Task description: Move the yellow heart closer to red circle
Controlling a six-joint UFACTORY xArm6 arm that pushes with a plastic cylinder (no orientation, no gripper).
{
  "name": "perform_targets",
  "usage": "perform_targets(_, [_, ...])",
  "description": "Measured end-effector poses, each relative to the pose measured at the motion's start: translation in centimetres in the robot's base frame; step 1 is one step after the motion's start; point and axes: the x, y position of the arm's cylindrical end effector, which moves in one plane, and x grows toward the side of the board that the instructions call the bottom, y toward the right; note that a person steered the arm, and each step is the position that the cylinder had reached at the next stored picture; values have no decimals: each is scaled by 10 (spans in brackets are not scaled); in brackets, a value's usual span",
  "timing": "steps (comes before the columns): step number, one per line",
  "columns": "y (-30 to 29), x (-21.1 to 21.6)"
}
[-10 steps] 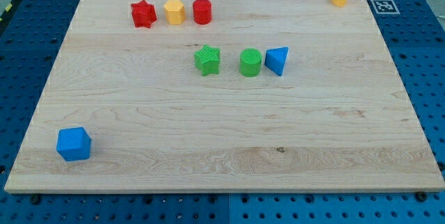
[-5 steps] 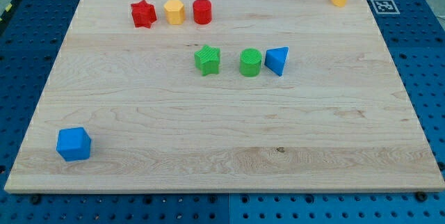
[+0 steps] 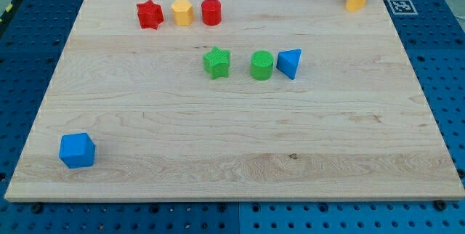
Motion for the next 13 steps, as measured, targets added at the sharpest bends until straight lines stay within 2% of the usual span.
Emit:
perform_targets(6, [-24, 100])
perform_targets(8, [-49, 102])
perform_targets(12, [-148, 103])
perform_targets(13, [-157, 108])
